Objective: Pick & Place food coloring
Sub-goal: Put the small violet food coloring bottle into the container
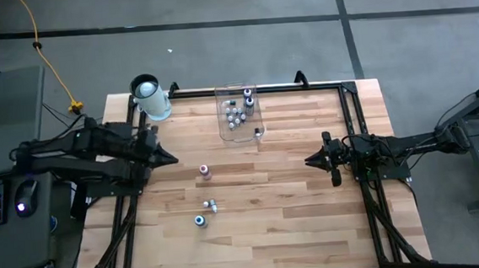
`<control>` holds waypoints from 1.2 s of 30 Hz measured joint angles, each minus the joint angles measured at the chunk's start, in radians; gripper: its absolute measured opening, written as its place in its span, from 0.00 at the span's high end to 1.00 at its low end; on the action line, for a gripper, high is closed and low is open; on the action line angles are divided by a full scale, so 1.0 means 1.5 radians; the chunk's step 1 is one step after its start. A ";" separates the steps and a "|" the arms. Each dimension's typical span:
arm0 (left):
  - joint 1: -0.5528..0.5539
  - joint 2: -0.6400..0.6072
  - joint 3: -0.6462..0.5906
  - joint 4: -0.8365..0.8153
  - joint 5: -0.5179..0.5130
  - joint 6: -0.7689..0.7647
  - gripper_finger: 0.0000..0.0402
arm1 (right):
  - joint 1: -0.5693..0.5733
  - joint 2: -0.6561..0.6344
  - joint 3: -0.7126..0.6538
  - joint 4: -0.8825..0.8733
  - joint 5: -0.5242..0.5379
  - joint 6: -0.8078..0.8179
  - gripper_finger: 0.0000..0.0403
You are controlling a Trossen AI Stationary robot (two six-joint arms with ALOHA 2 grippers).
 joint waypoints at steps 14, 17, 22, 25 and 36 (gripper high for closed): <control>0.000 0.223 0.067 -0.056 0.095 0.226 1.00 | 0.000 0.000 0.000 0.001 0.000 0.000 0.88; 0.000 0.273 0.086 -0.055 0.134 0.335 1.00 | 0.000 0.000 0.000 0.001 0.000 0.000 0.87; 0.000 0.378 0.148 -0.081 0.140 0.470 1.00 | 0.000 0.000 0.000 0.001 0.000 0.000 0.87; 0.000 0.441 0.204 -0.113 0.140 0.542 1.00 | 0.000 0.000 0.000 0.001 0.000 0.000 0.88; -0.022 0.605 0.327 -0.276 0.119 0.657 1.00 | 0.000 0.000 0.000 0.001 0.000 0.000 0.87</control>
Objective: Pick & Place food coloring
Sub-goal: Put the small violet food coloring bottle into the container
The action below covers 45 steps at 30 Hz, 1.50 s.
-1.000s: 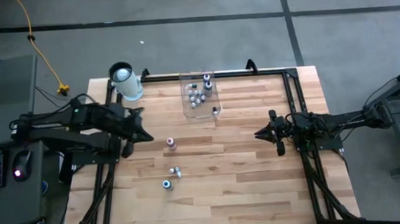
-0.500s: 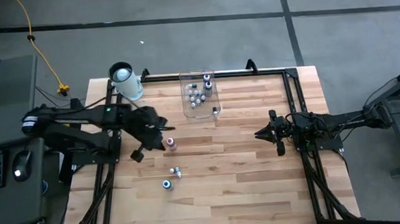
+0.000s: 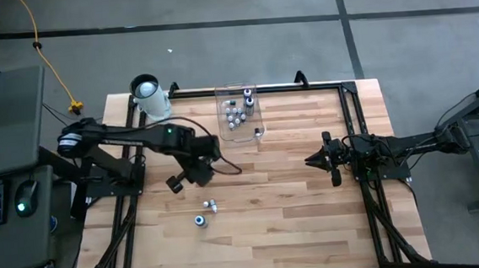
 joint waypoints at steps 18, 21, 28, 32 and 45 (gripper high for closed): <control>-0.059 0.040 -0.001 0.013 -0.049 -0.540 0.67 | 0.000 0.000 0.000 0.000 0.000 0.000 0.87; -0.068 0.038 -0.001 0.012 -0.050 -0.551 0.59 | 0.000 0.000 0.000 0.000 0.000 0.000 0.87; -0.114 0.028 -0.067 0.066 -0.097 -0.448 0.53 | 0.000 0.000 0.000 0.000 0.000 0.000 0.88; -0.124 0.022 -0.100 0.110 -0.147 -0.444 0.53 | 0.000 0.000 0.000 0.000 0.000 0.000 0.88; -0.156 0.021 -0.202 0.234 -0.139 -0.433 0.53 | 0.000 0.000 0.000 0.000 0.000 0.000 0.88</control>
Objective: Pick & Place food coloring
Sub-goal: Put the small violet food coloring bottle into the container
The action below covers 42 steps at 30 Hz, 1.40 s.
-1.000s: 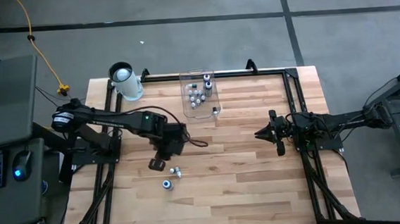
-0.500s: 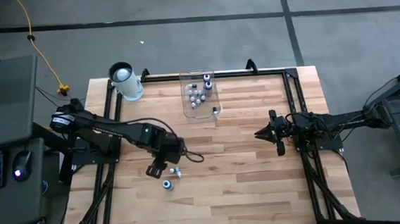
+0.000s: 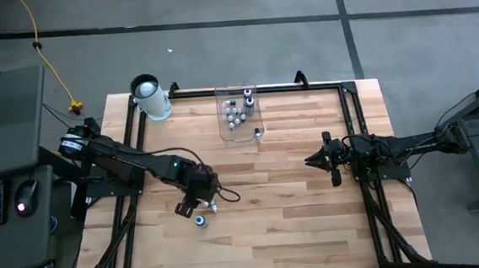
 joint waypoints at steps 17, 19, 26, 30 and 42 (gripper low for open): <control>-0.011 0.021 -0.042 0.107 0.026 0.047 0.53 | 0.000 0.000 0.000 0.000 0.000 0.000 0.88; -0.012 0.030 -0.041 0.110 0.024 0.056 0.53 | 0.000 0.000 0.000 0.000 0.000 0.000 0.88; -0.012 0.039 -0.042 0.116 0.023 0.081 0.53 | 0.000 0.000 0.000 0.000 0.000 0.000 0.88; -0.011 0.039 -0.042 0.118 0.023 0.081 0.53 | 0.000 0.000 0.000 0.000 0.000 0.000 0.87; -0.011 0.043 -0.041 0.118 0.007 0.112 0.53 | 0.000 0.000 0.000 0.000 0.000 0.000 0.87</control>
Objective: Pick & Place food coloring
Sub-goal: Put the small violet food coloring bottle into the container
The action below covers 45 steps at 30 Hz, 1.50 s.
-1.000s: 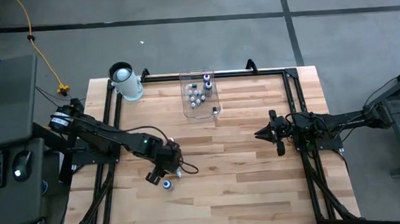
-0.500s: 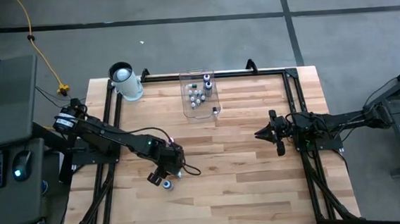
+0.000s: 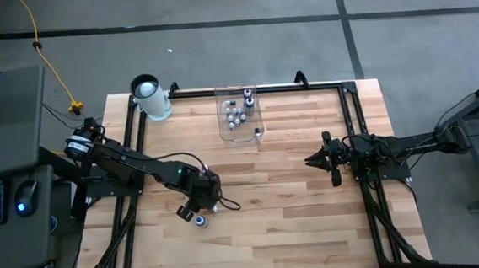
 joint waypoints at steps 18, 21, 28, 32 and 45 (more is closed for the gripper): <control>0.000 0.003 0.000 -0.003 -0.003 0.004 0.58 | 0.000 0.000 0.000 0.000 0.000 0.000 0.87; 0.000 0.003 0.000 -0.003 0.003 0.004 0.64 | 0.000 0.000 0.000 0.000 0.000 0.000 0.86; 0.000 0.003 0.000 -0.006 0.020 0.004 0.76 | 0.000 0.000 0.000 0.000 0.000 0.000 0.88; 0.000 0.003 0.000 -0.008 0.020 0.004 0.79 | 0.000 0.000 0.000 0.000 0.000 0.000 0.88; 0.000 0.003 0.000 -0.006 0.028 0.000 0.86 | 0.000 0.000 0.000 0.000 0.000 0.000 0.88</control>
